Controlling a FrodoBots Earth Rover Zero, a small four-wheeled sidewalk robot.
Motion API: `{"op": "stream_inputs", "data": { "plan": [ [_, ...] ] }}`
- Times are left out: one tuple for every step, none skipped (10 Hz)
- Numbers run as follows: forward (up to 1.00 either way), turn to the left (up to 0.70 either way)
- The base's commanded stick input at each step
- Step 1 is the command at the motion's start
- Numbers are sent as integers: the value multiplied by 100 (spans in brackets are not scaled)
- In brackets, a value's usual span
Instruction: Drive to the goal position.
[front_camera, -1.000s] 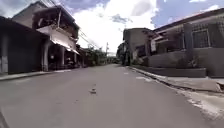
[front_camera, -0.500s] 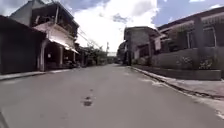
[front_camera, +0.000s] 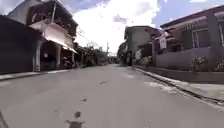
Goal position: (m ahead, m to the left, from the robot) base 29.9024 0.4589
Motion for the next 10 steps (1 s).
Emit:
{"op": "stream_inputs", "data": {
  "plan": [
    [100, 0],
    [100, 0],
    [100, 0],
    [100, 0],
    [100, 0],
    [100, 0],
    [100, 0],
    [100, 0],
    [100, 0],
    [100, 0]
  ]
}}
